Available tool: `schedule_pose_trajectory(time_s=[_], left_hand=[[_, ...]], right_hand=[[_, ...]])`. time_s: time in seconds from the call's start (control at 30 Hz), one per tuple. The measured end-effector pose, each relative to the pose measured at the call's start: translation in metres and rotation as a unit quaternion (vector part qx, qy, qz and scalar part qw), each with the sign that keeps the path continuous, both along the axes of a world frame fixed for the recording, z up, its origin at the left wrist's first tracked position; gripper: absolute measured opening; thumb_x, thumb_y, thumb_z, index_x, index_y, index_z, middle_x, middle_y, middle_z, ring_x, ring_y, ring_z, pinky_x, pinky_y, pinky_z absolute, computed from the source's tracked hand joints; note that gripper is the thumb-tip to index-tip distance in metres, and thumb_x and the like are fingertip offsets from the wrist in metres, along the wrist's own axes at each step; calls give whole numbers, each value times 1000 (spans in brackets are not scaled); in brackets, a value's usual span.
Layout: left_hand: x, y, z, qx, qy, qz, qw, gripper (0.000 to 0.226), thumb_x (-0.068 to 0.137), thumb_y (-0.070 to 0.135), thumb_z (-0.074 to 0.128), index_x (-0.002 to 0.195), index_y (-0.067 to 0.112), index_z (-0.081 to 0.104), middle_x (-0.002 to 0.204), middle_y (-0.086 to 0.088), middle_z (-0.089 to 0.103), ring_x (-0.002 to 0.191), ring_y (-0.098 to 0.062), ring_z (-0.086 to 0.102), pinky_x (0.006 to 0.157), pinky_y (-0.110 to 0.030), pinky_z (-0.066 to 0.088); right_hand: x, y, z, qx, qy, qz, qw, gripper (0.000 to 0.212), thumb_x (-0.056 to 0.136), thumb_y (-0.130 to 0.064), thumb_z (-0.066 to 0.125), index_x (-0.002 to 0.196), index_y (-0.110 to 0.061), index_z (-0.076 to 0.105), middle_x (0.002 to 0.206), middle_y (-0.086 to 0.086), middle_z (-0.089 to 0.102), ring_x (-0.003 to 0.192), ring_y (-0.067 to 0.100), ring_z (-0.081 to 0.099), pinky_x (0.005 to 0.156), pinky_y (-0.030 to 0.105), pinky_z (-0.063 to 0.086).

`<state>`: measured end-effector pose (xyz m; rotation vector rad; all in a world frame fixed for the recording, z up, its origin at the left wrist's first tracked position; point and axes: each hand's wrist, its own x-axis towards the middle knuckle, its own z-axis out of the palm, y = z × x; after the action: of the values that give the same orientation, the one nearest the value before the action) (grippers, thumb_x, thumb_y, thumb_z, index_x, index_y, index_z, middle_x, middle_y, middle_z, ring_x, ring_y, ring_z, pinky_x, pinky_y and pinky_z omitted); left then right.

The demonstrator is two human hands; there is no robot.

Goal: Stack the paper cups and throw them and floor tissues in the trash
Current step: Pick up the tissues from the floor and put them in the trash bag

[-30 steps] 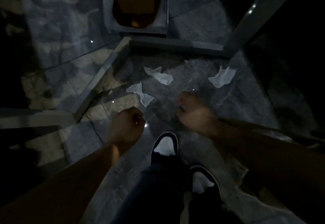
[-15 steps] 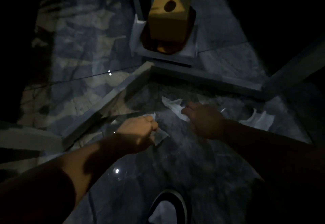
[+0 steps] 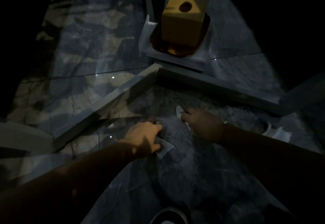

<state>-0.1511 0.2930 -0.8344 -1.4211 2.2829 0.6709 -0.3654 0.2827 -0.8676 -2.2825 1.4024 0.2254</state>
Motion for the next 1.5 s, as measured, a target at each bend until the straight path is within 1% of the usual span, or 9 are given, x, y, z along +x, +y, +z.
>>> schedule_pose_trajectory(time_s=[0.2, 0.37, 0.43, 0.6, 0.8, 1.07, 1.2, 1.37, 1.5], left_hand=[[-10, 4, -12, 19, 55, 65, 996, 27, 83, 22, 66, 109, 20, 62, 114, -1, 60, 103, -19, 59, 82, -27, 45], [-5, -1, -17, 26, 165, 210, 963, 13, 80, 7, 66, 89, 14, 71, 66, 11, 54, 70, -10, 53, 54, -6, 37], [-8, -4, -19, 80, 252, 310, 913, 12, 79, -1, 68, 89, 5, 69, 64, 4, 57, 62, -13, 55, 51, -8, 45], [-22, -13, -3, 279, 448, 545, 651, 21, 88, -14, 53, 96, 3, 63, 88, -10, 66, 77, -22, 64, 55, -25, 60], [-36, -21, 8, 339, 490, 589, 546, 29, 91, -11, 41, 111, 4, 57, 97, -18, 66, 86, -27, 66, 62, -39, 61], [-57, -26, 12, 334, 500, 591, 538, 46, 87, -14, 30, 122, 5, 54, 103, -20, 60, 88, -31, 59, 67, -42, 51], [-64, -25, 16, 344, 482, 590, 550, 26, 96, 8, 36, 103, 4, 61, 108, -18, 63, 86, -27, 62, 64, -39, 54], [-72, -23, 22, 374, 486, 605, 508, 35, 87, 7, 32, 111, -1, 57, 111, -23, 61, 92, -37, 60, 71, -51, 50], [-78, -19, 25, 405, 494, 573, 514, 48, 92, 36, 32, 109, 7, 66, 98, -19, 72, 87, -35, 67, 70, -49, 54]], right_hand=[[-7, 1, -10, -40, -48, -2, 998, 15, 94, -20, 47, 104, -17, 57, 113, 8, 57, 95, 23, 58, 72, 26, 38], [-10, 1, 7, -29, -106, -12, 994, 10, 90, -14, 50, 92, -15, 59, 105, 9, 59, 88, 25, 58, 72, 38, 50], [-14, 0, 13, -52, -124, -9, 991, 10, 88, -14, 52, 92, -15, 61, 101, 9, 60, 86, 25, 59, 72, 40, 51], [-29, -3, 31, -109, -200, -17, 974, 10, 86, -13, 57, 90, -16, 65, 94, 6, 64, 82, 19, 60, 69, 30, 48], [-39, 2, 50, -144, -341, -108, 923, 4, 83, -3, 64, 85, -5, 67, 88, 6, 65, 81, 10, 59, 72, 9, 41], [-37, 8, 54, -157, -405, -197, 879, 7, 82, -2, 65, 83, -9, 65, 85, 8, 66, 76, 7, 60, 70, 14, 45], [-36, 10, 59, -146, -416, -223, 870, 9, 82, -3, 65, 84, -12, 65, 85, 2, 65, 76, 2, 60, 67, 13, 46], [-22, 15, 69, -135, -416, -222, 872, 11, 81, -6, 67, 88, -15, 66, 86, -3, 65, 75, -2, 59, 68, 10, 44], [-12, 17, 74, -115, -399, -198, 888, 21, 80, -8, 67, 97, -21, 61, 88, -9, 61, 80, -7, 58, 71, 5, 43]])
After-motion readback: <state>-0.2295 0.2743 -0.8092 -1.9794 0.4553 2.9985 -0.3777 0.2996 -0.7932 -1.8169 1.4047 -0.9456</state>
